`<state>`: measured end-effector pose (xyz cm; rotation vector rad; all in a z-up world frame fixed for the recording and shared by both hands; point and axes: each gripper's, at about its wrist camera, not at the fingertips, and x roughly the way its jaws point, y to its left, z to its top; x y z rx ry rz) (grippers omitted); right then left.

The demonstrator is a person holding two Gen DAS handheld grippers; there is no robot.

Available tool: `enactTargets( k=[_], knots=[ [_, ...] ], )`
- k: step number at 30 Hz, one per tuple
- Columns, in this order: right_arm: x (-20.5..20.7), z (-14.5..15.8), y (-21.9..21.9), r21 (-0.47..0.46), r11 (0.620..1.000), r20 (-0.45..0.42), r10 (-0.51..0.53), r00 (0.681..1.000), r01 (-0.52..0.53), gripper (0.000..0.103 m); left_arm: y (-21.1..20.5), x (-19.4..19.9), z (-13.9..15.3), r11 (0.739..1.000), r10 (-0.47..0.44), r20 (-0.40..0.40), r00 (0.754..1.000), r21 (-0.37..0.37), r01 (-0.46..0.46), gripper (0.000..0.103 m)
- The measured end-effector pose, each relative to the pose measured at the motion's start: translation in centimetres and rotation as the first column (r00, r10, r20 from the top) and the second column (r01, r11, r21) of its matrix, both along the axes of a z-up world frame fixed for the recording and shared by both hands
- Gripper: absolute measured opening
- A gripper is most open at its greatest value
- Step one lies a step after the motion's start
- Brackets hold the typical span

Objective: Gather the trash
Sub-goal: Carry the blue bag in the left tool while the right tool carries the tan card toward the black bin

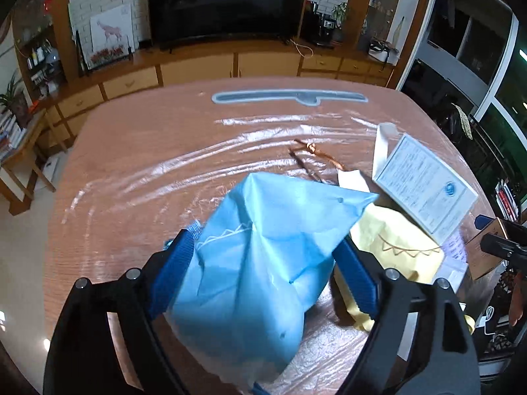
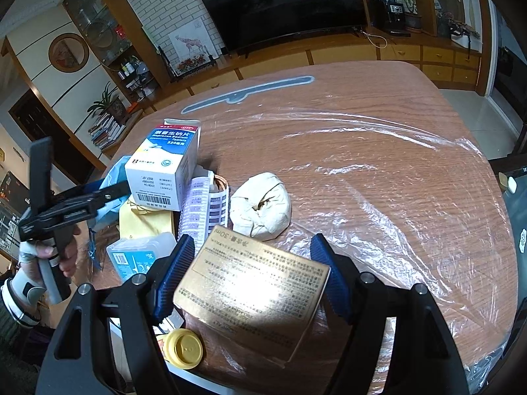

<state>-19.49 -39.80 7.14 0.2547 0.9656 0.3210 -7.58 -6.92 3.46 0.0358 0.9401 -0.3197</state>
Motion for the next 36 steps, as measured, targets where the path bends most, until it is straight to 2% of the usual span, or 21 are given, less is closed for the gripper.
enactTargets(
  k=[1, 3, 5, 6, 9, 22, 32, 36],
  knots=[
    [0.0, 0.0, 0.0, 0.0, 1.0, -0.001, 0.001, 1.0, -0.001, 0.072, 0.2, 0.1, -0.1, 1.0, 0.006, -0.001, 1.0, -0.014, -0.007, 0.086],
    [0.0, 0.0, 0.1, 0.0, 1.0, -0.002, 0.003, 1.0, -0.003, 0.072, 1.0, 0.1, -0.1, 0.998, 0.025, -0.006, 1.0, -0.064, -0.025, 0.078],
    [-0.1, 0.1, 0.2, 0.001, 1.0, -0.002, 0.004, 1.0, -0.004, 0.072, 1.7, 0.0, 0.1, 0.994, 0.028, -0.007, 1.0, -0.11, -0.029, 0.063],
    [0.0, 0.1, 0.2, 0.001, 1.0, -0.002, 0.003, 1.0, -0.003, 0.072, 2.0, -0.2, 0.4, 0.992, 0.024, -0.005, 1.0, -0.122, -0.025, 0.056],
    [0.1, 0.2, 0.2, 0.004, 1.0, -0.001, 0.003, 1.0, -0.003, 0.072, 2.3, -0.9, 1.1, 0.992, 0.015, 0.012, 1.0, -0.124, -0.013, 0.046],
    [-0.2, 1.0, 0.0, 0.032, 0.999, 0.018, 0.009, 1.0, -0.009, 0.072, 4.0, -4.0, 4.1, 0.973, 0.038, 0.064, 0.997, -0.23, -0.023, 0.044],
    [-2.6, 3.7, 0.2, 0.043, 0.997, 0.049, 0.057, 0.997, -0.059, 0.072, 3.3, -8.5, 7.6, 0.961, -0.033, 0.124, 0.992, -0.269, 0.066, 0.044],
    [-4.0, 4.6, 0.5, 0.054, 0.996, 0.043, 0.075, 0.996, -0.078, 0.072, 2.4, -10.6, 8.2, 0.96, -0.076, 0.137, 0.988, -0.259, 0.11, 0.044]
  ],
)
